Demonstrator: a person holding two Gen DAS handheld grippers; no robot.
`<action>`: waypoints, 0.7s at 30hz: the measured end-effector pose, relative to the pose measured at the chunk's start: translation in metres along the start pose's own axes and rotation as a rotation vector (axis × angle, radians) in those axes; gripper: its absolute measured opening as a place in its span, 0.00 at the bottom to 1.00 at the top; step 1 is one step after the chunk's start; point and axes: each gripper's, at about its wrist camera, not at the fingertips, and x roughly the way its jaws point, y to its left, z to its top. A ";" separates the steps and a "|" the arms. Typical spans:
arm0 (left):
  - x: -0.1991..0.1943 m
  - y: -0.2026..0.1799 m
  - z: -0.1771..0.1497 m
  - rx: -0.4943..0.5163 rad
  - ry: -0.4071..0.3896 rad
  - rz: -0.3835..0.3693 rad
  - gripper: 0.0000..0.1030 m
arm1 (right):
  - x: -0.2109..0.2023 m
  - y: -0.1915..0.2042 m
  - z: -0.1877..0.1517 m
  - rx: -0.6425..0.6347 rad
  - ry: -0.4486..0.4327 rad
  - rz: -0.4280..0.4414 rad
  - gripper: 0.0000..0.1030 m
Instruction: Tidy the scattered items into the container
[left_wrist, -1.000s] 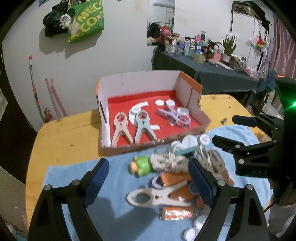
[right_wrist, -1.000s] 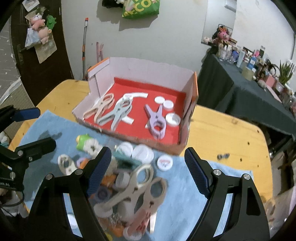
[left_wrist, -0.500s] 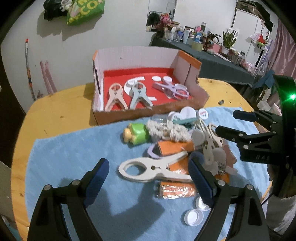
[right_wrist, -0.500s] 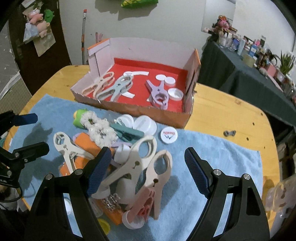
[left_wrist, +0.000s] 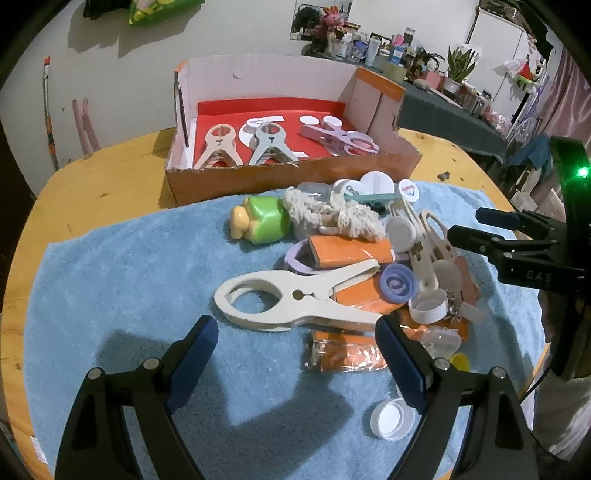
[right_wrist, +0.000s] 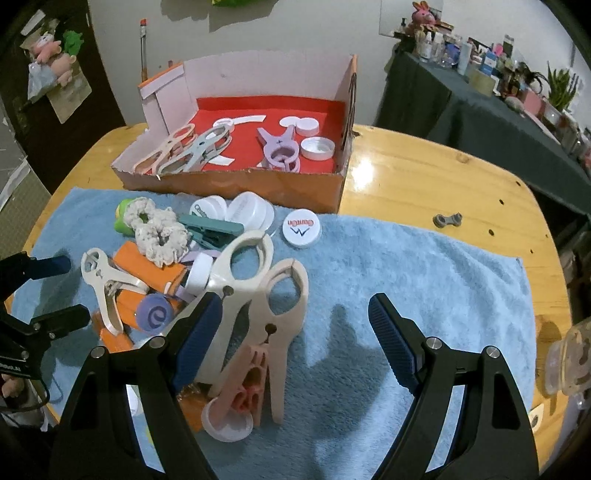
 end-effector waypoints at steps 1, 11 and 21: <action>0.000 0.000 0.000 -0.002 0.001 -0.001 0.86 | 0.002 0.000 0.000 -0.004 0.006 -0.002 0.79; 0.003 0.001 0.000 -0.004 0.008 0.003 0.86 | 0.023 0.002 -0.002 -0.030 0.062 -0.027 0.79; 0.005 0.001 0.002 -0.002 0.016 0.010 0.86 | 0.028 -0.012 -0.006 -0.022 0.084 -0.048 0.82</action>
